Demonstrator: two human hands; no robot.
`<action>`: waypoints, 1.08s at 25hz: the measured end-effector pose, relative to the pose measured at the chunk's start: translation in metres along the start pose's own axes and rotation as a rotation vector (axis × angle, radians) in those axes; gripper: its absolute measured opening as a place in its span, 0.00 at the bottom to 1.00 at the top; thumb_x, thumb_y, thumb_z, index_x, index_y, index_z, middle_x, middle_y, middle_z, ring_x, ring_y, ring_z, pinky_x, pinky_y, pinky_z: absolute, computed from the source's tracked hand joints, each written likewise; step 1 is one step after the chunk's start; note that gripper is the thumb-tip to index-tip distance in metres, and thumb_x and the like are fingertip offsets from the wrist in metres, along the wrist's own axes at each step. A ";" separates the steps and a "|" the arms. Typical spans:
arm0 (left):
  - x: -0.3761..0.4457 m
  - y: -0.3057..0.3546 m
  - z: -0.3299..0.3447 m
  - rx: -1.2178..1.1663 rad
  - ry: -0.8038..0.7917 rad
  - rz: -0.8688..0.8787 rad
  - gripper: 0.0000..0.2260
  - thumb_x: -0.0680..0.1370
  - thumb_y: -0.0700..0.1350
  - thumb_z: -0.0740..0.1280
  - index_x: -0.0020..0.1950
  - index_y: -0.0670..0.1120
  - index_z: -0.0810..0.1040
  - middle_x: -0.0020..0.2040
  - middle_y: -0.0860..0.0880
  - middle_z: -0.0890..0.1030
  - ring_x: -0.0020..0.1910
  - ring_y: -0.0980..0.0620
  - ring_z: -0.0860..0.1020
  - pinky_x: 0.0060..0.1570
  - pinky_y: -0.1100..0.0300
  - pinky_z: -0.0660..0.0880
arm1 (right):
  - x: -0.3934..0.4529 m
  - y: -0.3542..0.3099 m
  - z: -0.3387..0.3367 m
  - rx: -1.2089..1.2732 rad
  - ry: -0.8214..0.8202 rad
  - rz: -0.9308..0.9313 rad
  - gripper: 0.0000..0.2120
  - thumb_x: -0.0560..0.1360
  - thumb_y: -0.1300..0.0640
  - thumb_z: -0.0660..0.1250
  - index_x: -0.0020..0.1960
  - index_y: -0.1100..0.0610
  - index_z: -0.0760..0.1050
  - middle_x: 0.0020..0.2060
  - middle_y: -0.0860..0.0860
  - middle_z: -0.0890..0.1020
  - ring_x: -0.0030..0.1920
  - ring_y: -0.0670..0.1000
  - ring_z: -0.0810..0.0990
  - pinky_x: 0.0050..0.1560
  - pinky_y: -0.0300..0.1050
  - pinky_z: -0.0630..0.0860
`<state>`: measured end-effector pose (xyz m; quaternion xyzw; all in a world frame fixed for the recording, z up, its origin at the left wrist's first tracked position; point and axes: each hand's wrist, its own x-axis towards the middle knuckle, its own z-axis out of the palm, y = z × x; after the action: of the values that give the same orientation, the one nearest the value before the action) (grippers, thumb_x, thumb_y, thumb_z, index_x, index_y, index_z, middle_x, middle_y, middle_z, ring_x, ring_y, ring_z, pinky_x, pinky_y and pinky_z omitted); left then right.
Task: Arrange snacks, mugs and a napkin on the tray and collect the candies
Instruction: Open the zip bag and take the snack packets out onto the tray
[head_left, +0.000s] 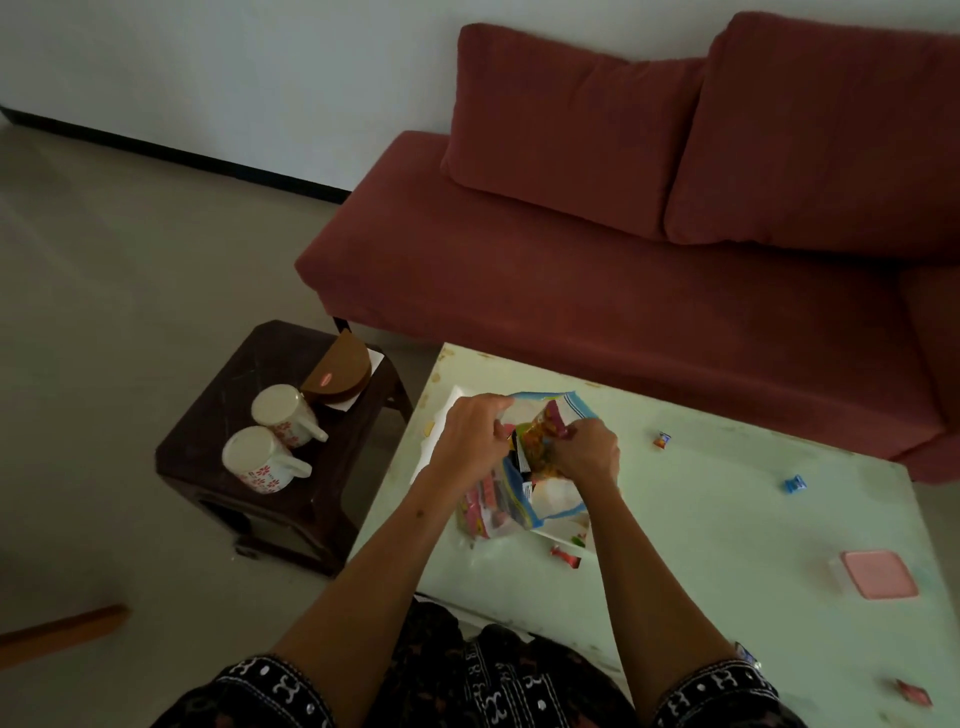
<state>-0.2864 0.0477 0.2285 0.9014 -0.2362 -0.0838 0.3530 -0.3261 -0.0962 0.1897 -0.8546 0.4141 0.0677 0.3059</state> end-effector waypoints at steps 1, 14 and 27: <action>0.000 -0.001 -0.002 0.014 -0.014 -0.013 0.19 0.71 0.33 0.63 0.61 0.39 0.76 0.57 0.39 0.81 0.51 0.42 0.80 0.56 0.52 0.76 | 0.000 -0.010 -0.006 -0.023 0.006 -0.049 0.10 0.71 0.54 0.69 0.50 0.59 0.81 0.49 0.59 0.83 0.51 0.59 0.81 0.48 0.47 0.76; 0.029 -0.020 -0.009 0.107 0.158 -0.243 0.20 0.71 0.32 0.61 0.62 0.38 0.74 0.57 0.37 0.80 0.58 0.38 0.75 0.59 0.51 0.68 | 0.047 0.001 -0.149 0.460 0.491 -0.037 0.16 0.65 0.56 0.76 0.52 0.55 0.78 0.45 0.53 0.83 0.53 0.56 0.80 0.57 0.49 0.74; 0.025 -0.013 -0.001 0.106 0.221 -0.248 0.19 0.69 0.31 0.63 0.60 0.39 0.76 0.55 0.38 0.81 0.54 0.39 0.79 0.56 0.51 0.74 | 0.085 0.139 0.056 0.105 -0.042 0.308 0.10 0.71 0.63 0.69 0.51 0.60 0.83 0.52 0.61 0.83 0.55 0.63 0.80 0.52 0.50 0.77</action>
<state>-0.2599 0.0447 0.2212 0.9447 -0.0872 -0.0144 0.3158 -0.3680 -0.1855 0.0485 -0.7621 0.5368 0.1100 0.3449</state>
